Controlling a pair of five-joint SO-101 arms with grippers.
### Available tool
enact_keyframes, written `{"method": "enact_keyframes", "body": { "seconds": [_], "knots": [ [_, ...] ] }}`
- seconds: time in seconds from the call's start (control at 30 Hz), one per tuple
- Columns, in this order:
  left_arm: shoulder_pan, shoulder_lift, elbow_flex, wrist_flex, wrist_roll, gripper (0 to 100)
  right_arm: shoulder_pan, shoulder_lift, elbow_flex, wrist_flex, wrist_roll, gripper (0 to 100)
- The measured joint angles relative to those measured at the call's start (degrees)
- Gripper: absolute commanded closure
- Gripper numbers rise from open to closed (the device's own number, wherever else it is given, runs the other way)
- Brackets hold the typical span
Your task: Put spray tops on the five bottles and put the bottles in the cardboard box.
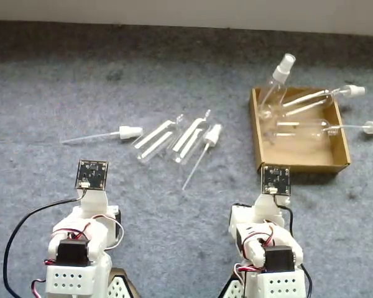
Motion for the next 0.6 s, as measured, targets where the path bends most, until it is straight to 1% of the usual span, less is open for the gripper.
{"method": "enact_keyframes", "body": {
  "seconds": [0.4,0.5,0.6],
  "knots": [
    [0.0,0.0,0.0,0.0,0.0,99,-0.1,0.0,0.0,0.0,0.0,98.8],
    [0.0,0.0,0.0,0.0,0.0,99,-2.5,0.0,0.0,0.0,0.0,98.8],
    [0.0,0.0,0.0,0.0,0.0,99,-3.3,0.0,0.0,0.0,0.0,98.8]
  ]
}}
